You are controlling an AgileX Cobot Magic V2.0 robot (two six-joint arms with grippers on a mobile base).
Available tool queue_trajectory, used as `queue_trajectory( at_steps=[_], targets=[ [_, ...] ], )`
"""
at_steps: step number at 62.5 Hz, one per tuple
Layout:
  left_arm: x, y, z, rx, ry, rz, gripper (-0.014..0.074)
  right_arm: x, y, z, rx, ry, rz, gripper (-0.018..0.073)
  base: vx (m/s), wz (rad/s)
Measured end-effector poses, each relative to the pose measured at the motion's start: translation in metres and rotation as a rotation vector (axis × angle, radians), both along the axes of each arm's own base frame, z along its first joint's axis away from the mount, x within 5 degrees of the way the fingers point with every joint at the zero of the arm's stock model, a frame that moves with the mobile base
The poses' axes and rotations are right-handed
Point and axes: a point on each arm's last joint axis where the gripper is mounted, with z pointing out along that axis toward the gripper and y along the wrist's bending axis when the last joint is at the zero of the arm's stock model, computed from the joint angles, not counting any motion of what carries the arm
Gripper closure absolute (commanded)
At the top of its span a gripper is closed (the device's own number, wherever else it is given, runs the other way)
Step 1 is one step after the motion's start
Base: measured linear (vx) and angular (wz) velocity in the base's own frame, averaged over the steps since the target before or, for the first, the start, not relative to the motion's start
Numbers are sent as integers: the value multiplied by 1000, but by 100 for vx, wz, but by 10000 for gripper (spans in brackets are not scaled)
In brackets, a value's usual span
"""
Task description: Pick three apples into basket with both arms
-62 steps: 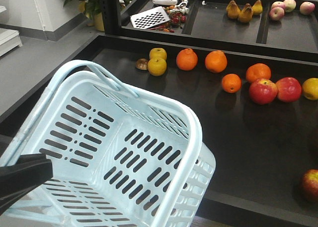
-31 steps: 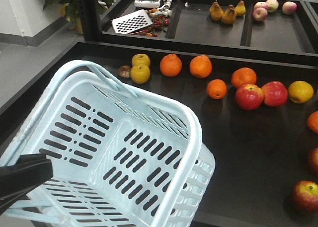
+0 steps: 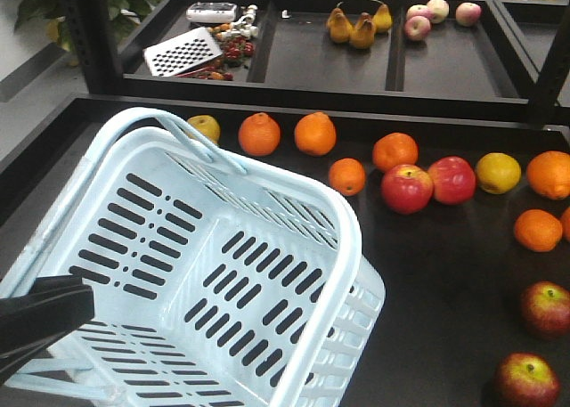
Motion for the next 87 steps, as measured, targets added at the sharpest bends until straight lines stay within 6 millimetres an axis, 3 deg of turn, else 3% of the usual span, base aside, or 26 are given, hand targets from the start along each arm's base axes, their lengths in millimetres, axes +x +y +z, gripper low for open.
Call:
queue_trajectory(
  at_steps=[42,87],
  targets=[
    [0,0,0,0,0,0,603,0,0,0,0,0,0,565,10,-21],
    [0,0,0,0,0,0,603,0,0,0,0,0,0,565,0,0]
  ],
)
